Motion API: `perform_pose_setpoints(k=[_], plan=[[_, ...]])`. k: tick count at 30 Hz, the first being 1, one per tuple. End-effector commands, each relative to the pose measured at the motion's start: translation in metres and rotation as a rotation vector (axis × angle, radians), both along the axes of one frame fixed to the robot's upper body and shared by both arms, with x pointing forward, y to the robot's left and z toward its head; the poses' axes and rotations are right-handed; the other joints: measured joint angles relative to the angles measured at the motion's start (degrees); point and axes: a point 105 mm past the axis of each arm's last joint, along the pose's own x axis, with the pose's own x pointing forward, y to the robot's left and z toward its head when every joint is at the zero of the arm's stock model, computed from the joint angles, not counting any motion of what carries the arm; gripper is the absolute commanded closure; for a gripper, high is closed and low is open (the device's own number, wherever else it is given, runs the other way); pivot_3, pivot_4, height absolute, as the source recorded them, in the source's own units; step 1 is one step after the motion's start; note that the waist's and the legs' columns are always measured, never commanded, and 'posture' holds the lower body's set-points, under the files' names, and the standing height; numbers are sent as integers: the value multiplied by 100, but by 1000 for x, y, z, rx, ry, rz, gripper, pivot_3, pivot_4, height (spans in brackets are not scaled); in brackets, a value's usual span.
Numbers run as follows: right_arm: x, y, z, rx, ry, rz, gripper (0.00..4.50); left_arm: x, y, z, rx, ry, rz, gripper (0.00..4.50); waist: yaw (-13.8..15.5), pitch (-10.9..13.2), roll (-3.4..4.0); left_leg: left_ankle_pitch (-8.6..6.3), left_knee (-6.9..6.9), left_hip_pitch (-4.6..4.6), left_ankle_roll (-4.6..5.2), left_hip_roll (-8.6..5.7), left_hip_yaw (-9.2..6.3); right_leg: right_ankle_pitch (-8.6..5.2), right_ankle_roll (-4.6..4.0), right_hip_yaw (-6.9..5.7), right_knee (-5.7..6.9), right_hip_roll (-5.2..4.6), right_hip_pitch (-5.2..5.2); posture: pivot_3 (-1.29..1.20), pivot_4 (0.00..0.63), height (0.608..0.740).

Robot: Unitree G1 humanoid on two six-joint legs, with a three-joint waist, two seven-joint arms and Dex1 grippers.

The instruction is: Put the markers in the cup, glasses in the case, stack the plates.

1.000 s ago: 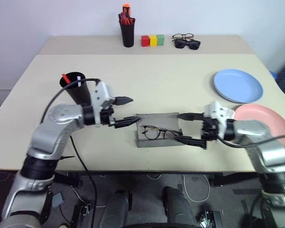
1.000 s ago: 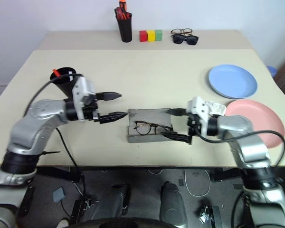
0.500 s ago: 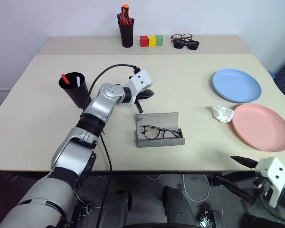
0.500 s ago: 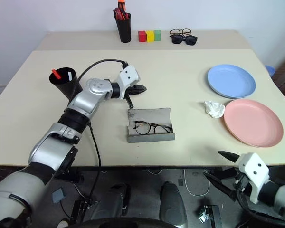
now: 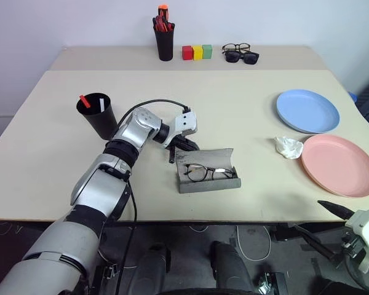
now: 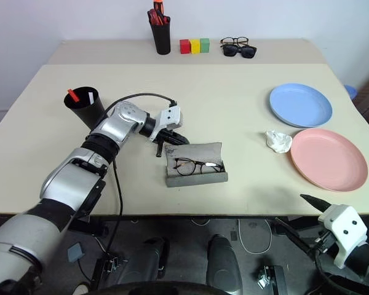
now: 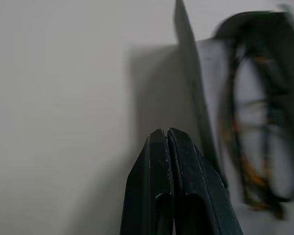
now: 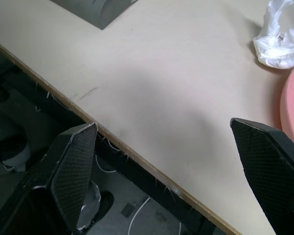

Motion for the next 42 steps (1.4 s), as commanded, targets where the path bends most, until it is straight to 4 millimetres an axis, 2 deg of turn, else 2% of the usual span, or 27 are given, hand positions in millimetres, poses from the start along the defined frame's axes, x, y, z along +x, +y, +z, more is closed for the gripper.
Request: perform_pose_setpoints(k=[1, 8, 14, 16, 20, 22, 25, 30, 32, 40, 41, 42], plan=[[4, -2, 15, 21, -67, -25, 61, -9, -4, 23, -30, 43, -75, 4472, -3, 0, 0, 0, 0, 0, 0, 0, -1, 0, 0, 0, 0, 0, 0, 0, 150, 740], [9, 0, 17, 27, -68, -24, 61, -47, 4, 14, 10, 115, -203, 4472, -19, -4, 8, 0, -5, 5, 1, 2, -4, 1, -1, 1, 8, 1, 0, 0, 150, 740], [21, -4, 19, 50, -76, -50, 61, -76, 8, -6, 58, 138, -240, 4472, -2, -9, 14, 0, 2, 10, 1, 4, -4, 1, -7, 1, 6, 0, 9, 0, 150, 740], [29, -9, 23, 58, -111, -88, 61, -74, 2, 4, -14, 85, -219, 4472, 11, -9, 14, 0, 2, 12, 1, 4, -5, 0, -8, 1, 6, 1, 10, 0, 150, 740], [40, -22, 27, 95, -125, -159, 61, -63, -8, 38, -198, -70, -188, 4472, 30, -8, 12, 0, 3, 6, 2, 3, -7, 10, -23, 1, 6, 1, 6, 0, 150, 740], [48, -35, 21, 83, -116, -198, 61, -68, -11, 53, -240, -54, -200, 4472, 27, -8, 12, 0, 0, 6, 2, 2, -8, 14, -29, 1, 6, 1, 5, 0, 150, 740], [58, -46, 12, 75, -91, -220, 61, -77, -15, 62, -252, -21, -243, 3601, 7, -8, 13, 0, 2, 5, 2, -1, -5, 15, -29, 2, 4, -1, 5, 0, 150, 740], [81, -59, 1, 68, -57, -213, 61, -78, -32, 79, -316, -45, -229, 1181, -22, -9, 15, 1, 4, 10, 3, 0, -5, 15, -28, 1, 8, 1, 7, 0, 150, 740], [89, -60, -2, 89, -45, -207, 61, -79, -38, 80, -331, -62, -212, 54, -25, -9, 17, 1, 3, 11, 3, 0, -3, 16, -26, 2, 9, 1, 7, 0, 150, 740], [115, -65, -14, 85, -16, -200, 61, -75, -50, 86, -356, -121, -123, 54, -21, -9, 18, 2, 3, 13, 2, -1, -4, 26, -7, 2, 11, 2, 8, 0, 150, 740], [117, -67, -15, 79, -10, -201, 565, -75, -50, 86, -355, -124, -120, 0, -21, -9, 18, 2, 2, 13, 2, -1, -4, 26, -7, 2, 12, 2, 8, 0, 150, 740], [118, -68, -17, 72, -5, -197, 851, -76, -50, 86, -355, -126, -119, 0, -23, -9, 18, 2, 2, 13, 2, -1, -4, 27, -7, 2, 11, 2, 8, 0, 150, 740]])
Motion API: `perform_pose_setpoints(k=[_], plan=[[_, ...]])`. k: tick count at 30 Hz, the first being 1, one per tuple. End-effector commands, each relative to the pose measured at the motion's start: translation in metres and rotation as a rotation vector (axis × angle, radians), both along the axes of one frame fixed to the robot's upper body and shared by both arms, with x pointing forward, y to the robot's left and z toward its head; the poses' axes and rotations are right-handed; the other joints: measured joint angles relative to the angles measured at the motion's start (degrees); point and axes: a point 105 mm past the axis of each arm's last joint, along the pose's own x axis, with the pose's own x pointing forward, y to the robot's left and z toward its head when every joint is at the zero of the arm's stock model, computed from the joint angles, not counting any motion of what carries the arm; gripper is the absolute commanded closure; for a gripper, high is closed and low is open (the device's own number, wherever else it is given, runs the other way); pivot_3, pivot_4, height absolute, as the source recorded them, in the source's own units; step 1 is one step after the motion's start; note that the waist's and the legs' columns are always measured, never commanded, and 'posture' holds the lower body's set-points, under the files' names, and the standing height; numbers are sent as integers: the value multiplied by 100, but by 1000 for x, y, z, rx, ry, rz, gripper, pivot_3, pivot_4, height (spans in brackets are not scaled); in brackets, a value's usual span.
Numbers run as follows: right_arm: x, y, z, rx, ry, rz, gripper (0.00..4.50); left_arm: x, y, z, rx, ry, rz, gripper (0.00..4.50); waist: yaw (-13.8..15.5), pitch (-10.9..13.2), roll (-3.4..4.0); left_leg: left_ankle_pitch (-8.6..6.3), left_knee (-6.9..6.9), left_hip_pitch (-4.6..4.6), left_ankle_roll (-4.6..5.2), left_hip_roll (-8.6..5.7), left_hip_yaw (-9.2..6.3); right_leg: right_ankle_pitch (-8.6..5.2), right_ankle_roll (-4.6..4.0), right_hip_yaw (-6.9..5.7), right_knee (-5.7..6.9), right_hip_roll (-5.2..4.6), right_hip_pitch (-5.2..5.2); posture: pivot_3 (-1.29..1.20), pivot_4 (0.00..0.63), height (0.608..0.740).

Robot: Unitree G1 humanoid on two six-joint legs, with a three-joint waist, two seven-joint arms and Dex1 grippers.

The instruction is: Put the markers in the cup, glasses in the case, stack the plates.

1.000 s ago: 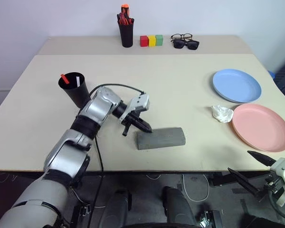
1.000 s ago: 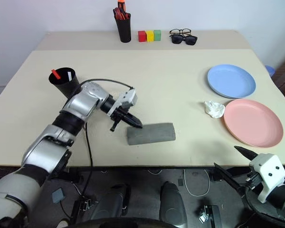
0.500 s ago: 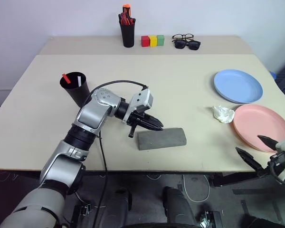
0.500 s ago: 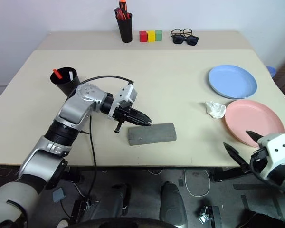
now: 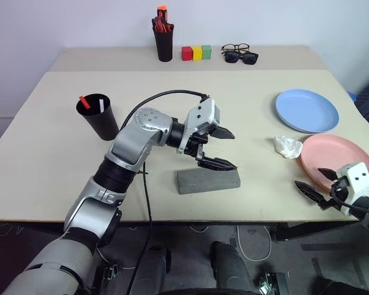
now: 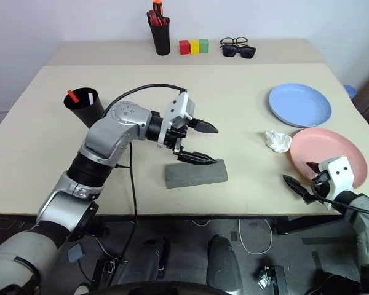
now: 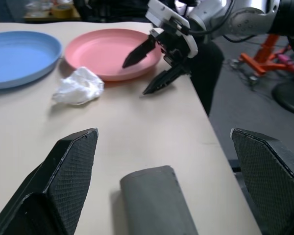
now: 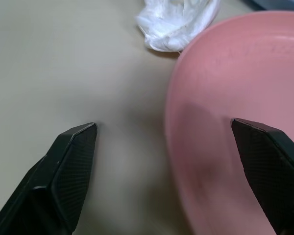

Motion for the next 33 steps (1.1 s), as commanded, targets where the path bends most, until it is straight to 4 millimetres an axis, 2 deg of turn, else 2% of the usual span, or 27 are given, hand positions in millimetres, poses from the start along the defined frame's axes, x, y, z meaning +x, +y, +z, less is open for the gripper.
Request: perform_pose_setpoints(k=[1, 7, 13, 16, 18, 20, 22, 27, 33], plan=[[5, -7, 4, -54, -9, 4, 1281, -5, -2, 13, -31, -44, -1, 0, 0, 0, 0, 0, 0, 0, 0, 0, 0, 0, 0, 0, -1, 0, 0, 0, 150, 740], [10, -8, 4, -108, -14, 13, 4392, -4, 0, 11, -27, -44, 32, 0, -22, 0, -1, 0, 2, 1, -1, -1, 0, 1, 1, 0, -1, 0, 4, 0, 150, 740], [9, -11, 16, -191, -52, 17, 4463, -6, -1, 11, -35, -40, 41, 0, -2, 0, 0, 0, 2, 5, -1, 0, 0, 1, 2, 1, 0, 0, 8, 0, 150, 740], [9, -12, 31, -229, -84, 27, 4463, -5, -2, 12, -47, -40, 51, 0, 2, 0, 0, 0, 2, 4, -1, -1, 0, 1, 2, 1, -1, 0, 7, 0, 150, 740], [14, -16, 52, -285, -131, 27, 4463, -4, -2, 13, -55, -38, 61, 0, 3, 0, 0, 0, 2, 4, -1, -1, 0, 0, 2, 1, -1, 0, 7, 0, 150, 740], [23, -18, 74, -337, -187, 34, 4463, -3, -2, 13, -60, -35, 73, 0, -21, 1, 3, 0, 3, 3, -1, -3, 0, 0, 2, 1, -1, -1, 7, 0, 150, 740], [32, -18, 86, -392, -214, 60, 4463, -2, -2, 12, -59, -39, 81, 0, -46, 1, 7, 1, 5, 4, -1, -2, 4, 1, 2, 4, 0, -1, 5, 0, 150, 740], [57, -23, 90, -518, -206, 120, 4463, -2, 1, 4, -53, -36, 117, 0, -41, 1, 7, 1, -1, 8, -1, 1, 4, 1, 1, 3, 1, 2, 6, 0, 150, 740], [92, -18, 99, -550, -212, 160, 4463, -4, 11, -1, -61, -17, 186, 0, -44, 8, 18, 2, -1, 0, -3, -3, 4, 2, 1, 6, -1, -1, -1, 0, 150, 740]])
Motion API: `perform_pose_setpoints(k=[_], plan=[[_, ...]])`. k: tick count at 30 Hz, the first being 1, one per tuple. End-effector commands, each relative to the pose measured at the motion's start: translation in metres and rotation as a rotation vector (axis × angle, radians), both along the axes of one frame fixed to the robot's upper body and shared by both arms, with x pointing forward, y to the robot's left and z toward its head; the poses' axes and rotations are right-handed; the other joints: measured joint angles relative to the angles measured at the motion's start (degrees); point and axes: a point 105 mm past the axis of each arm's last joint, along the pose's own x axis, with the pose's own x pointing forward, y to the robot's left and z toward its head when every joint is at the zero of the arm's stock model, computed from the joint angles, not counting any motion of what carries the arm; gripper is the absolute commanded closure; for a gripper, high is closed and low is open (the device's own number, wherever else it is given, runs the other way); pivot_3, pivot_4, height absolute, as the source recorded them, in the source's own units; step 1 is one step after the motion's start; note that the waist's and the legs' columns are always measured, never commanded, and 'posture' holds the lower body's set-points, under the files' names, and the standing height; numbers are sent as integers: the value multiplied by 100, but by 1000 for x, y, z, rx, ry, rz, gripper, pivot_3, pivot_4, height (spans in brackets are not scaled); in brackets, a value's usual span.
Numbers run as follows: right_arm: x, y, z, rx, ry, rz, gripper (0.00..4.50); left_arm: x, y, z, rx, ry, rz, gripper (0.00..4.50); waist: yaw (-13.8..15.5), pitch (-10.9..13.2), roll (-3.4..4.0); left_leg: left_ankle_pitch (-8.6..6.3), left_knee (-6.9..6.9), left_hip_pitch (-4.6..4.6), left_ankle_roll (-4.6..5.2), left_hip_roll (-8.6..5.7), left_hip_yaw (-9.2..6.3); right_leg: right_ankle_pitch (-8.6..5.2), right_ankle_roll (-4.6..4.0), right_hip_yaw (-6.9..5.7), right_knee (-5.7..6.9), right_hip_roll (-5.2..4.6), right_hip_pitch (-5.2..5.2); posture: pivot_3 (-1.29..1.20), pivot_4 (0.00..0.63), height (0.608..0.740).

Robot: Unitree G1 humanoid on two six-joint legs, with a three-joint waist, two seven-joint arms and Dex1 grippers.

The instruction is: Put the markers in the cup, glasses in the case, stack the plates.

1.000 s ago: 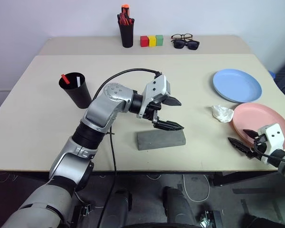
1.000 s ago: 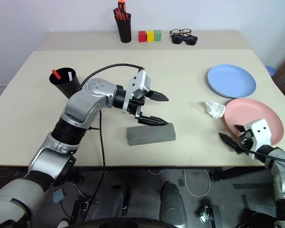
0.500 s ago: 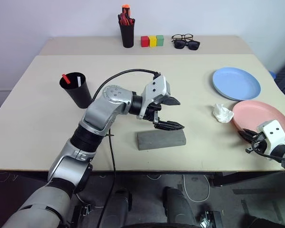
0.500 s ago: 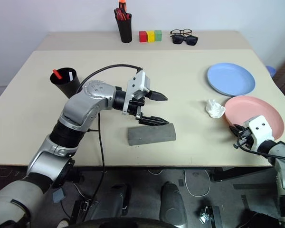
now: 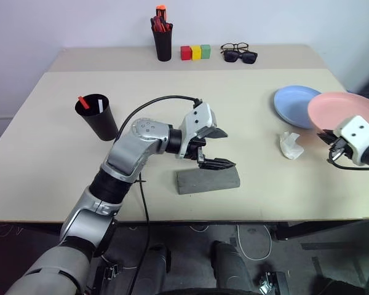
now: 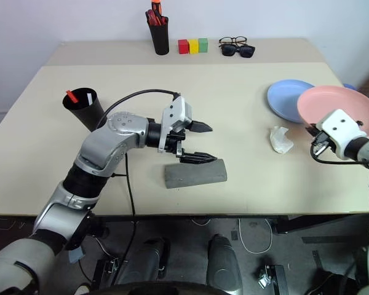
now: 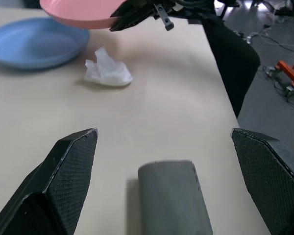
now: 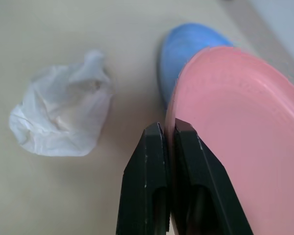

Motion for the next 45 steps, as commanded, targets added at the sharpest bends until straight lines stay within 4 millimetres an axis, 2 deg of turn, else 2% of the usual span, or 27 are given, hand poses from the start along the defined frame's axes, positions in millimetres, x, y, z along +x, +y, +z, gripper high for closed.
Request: perform_pose_setpoints(k=[1, 7, 14, 17, 21, 23, 26, 28, 32, 35, 40, 45], plan=[[19, 3, 17, -49, -41, 16, 4463, -5, 5, 13, -39, -37, 30, 0, -4, 1, 2, 0, 0, 0, 0, 0, 0, 0, 0, 0, 1, 1, -1, 0, 150, 740], [47, 21, 17, -59, -31, 18, 4463, -7, 19, 10, -46, -20, 137, 0, -115, 2, 1, 1, -5, 2, -3, 1, -3, 0, -2, 0, 1, 1, 0, 0, 150, 740], [70, 49, 20, -43, -56, 34, 4463, -11, 34, 5, -47, 11, 233, 0, -148, 3, 4, 5, -7, 2, -9, 0, -4, 2, -3, 3, 5, 2, -4, 0, 150, 740], [77, 57, 25, -32, -91, 21, 3507, -11, 37, 5, -49, 16, 257, 0, -142, 3, 4, 9, -6, 3, -14, 0, -4, 3, -5, 3, 9, 2, -4, 0, 150, 740], [83, 58, 41, -67, -202, -13, 1566, -10, 37, 5, -46, 20, 266, 0, -132, 3, 5, 8, -8, 3, -15, 0, -5, 3, -4, 3, 7, 2, -4, 0, 150, 740], [83, 53, 54, -81, -263, -39, 1566, -10, 36, 4, -44, 23, 260, 0, -127, 3, 5, 9, -8, 2, -15, -1, -5, 3, -5, 3, 6, 2, -4, 0, 150, 740], [79, 46, 69, -42, -327, -48, 1566, -9, 33, 5, -46, 27, 250, 0, -136, 3, 5, 9, -8, 1, -15, -2, -5, 3, -5, 4, 5, 2, -4, 0, 150, 740], [71, 41, 77, 49, -350, -27, 1566, -8, 31, 5, -49, 30, 241, 0, -136, 3, 5, 9, -8, 2, -15, -2, -5, 3, -5, 4, 6, 2, -4, 0, 150, 740], [51, 30, 74, 285, -292, 37, 1566, -5, 25, 4, -53, 40, 216, 0, -134, 3, 3, 8, -8, 2, -14, -2, -6, 3, -3, 3, 0, 2, 3, 0, 150, 740], [27, 28, 57, 396, -190, 78, 1566, -3, 21, 4, -51, 42, 198, 0, -100, 3, 3, 8, -7, 3, -13, -2, -11, 3, -3, 0, 0, 3, 9, 0, 150, 740], [-9, 25, 20, 522, -43, 22, 1566, -2, 17, 3, -48, 44, 165, 0, -124, -1, 11, 8, -2, 3, -12, -3, -8, 3, -2, 2, 9, 1, 2, 0, 150, 740], [-24, 34, -3, 655, 47, 10, 1566, -1, 15, 3, -50, 45, 153, 0, -152, -3, 14, 8, 2, 14, -12, 2, 0, 5, -6, 6, 15, 4, 4, 0, 150, 740]])
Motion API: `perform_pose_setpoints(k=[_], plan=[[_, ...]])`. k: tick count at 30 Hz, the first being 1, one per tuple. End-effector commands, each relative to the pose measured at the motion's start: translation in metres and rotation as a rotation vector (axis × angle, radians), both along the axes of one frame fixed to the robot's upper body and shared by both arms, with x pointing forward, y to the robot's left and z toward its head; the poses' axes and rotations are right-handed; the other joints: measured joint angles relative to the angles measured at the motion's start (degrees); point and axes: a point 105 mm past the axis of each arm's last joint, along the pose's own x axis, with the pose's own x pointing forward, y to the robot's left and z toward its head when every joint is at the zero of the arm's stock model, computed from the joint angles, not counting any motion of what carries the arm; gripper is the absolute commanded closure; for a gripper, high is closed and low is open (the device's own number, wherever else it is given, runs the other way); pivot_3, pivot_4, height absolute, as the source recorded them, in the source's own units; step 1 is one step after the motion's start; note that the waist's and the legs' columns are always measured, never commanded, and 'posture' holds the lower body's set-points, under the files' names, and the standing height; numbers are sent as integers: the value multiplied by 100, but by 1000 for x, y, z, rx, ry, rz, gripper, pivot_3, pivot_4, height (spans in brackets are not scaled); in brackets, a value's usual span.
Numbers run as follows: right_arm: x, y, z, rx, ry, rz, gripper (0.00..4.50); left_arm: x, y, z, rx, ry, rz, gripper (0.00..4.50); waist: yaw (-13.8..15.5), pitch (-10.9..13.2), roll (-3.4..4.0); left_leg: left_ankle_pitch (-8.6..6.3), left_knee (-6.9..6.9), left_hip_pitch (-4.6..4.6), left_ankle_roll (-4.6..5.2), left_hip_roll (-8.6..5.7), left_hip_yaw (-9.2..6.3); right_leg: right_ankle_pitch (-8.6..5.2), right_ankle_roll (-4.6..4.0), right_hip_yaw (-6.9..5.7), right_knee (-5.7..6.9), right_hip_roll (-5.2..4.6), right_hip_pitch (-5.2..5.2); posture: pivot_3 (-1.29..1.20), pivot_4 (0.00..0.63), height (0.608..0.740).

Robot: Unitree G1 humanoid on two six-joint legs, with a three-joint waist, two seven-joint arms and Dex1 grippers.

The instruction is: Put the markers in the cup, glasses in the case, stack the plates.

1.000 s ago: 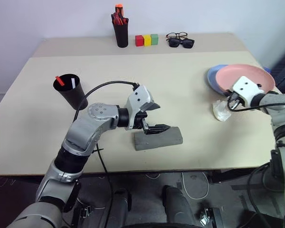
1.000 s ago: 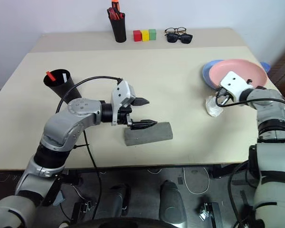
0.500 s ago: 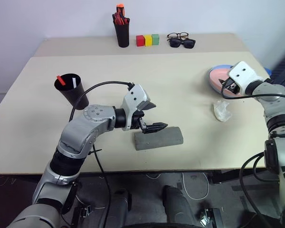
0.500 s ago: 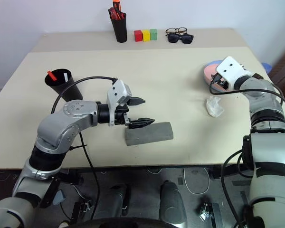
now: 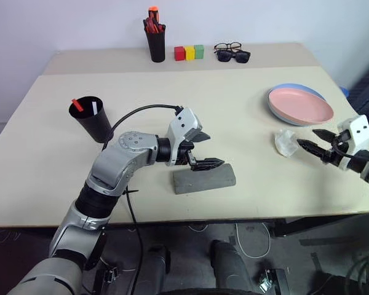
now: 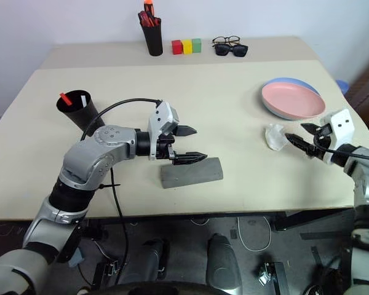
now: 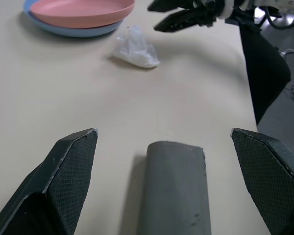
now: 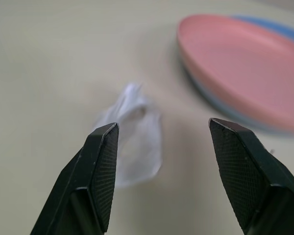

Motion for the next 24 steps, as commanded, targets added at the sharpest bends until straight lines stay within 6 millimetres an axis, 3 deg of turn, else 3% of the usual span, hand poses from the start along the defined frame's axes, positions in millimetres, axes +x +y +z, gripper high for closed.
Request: perform_pose_setpoints(k=[1, 7, 14, 17, 21, 24], plan=[[-2, 7, 10, 65, -34, 8, 1566, -1, -3, 10, -15, -47, -24, 0, 11, 0, 0, 0, 1, 1, 0, 0, 0, 1, -1, 0, 0, 0, 1, 0, 150, 740], [8, 18, -11, 105, 20, 14, 1566, -2, 0, 9, -15, -42, -11, 0, 51, 0, 0, 0, 4, -5, 0, -2, -1, 0, 0, 0, -4, -1, 3, 0, 150, 740], [36, 24, -33, 71, 41, -30, 1566, -3, 5, 8, -14, -38, 22, 0, 26, 0, 0, 0, 1, -4, 0, -1, -1, 0, 0, 0, -2, 0, 1, 0, 150, 740], [44, 21, -35, 66, 26, -61, 2419, -2, 9, 7, -10, -37, 39, 0, 31, 0, 0, 1, 1, -5, 0, -2, -1, 0, 0, 0, -3, 0, 0, 0, 150, 740], [48, 20, -31, 44, -8, -72, 4446, -2, 12, 5, -7, -34, 53, 0, 47, 0, 0, 1, -2, -6, 0, -2, -3, 0, 0, 0, -5, 0, 0, 0, 150, 740], [49, 17, -24, -15, -47, -78, 4446, -4, 12, 4, -5, -33, 55, 0, 38, 0, 0, 0, -2, -6, 0, -3, -3, 0, 1, 0, -5, 0, 0, 0, 150, 740]])
